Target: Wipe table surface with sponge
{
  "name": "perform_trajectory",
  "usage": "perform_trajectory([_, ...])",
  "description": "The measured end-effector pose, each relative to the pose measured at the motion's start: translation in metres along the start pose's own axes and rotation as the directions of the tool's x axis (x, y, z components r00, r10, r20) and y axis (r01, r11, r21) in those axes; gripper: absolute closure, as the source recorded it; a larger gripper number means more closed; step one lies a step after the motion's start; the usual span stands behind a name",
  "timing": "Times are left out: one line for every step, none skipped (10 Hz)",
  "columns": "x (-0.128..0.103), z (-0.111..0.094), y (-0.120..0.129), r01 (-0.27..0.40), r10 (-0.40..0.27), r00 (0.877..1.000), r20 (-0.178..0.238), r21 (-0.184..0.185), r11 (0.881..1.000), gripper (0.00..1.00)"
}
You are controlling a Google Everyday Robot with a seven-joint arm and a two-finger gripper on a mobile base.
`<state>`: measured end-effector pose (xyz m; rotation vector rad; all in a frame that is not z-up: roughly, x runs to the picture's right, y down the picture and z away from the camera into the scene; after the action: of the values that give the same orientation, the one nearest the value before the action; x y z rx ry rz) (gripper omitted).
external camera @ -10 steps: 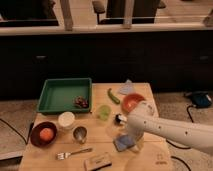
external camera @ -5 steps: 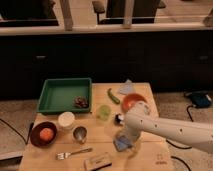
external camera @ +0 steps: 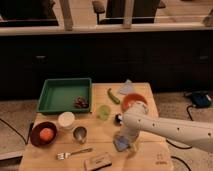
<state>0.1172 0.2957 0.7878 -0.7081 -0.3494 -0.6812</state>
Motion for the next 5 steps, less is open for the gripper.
perform_trajectory([-0.0004, 0.0001, 0.0001, 0.002, -0.002, 1.000, 0.000, -0.002, 1.000, 0.20])
perform_trajectory([-0.0012, 0.0005, 0.0001, 0.005, -0.005, 1.000, 0.000, -0.005, 1.000, 0.20])
perform_trajectory([-0.0023, 0.0009, -0.0005, 0.008, -0.008, 1.000, 0.000, -0.006, 1.000, 0.20])
perform_trajectory([-0.0036, 0.0011, -0.0015, 0.012, -0.012, 1.000, -0.001, -0.007, 1.000, 0.20])
perform_trajectory([-0.0041, 0.0018, -0.0013, 0.009, -0.009, 1.000, -0.002, -0.010, 1.000, 0.22])
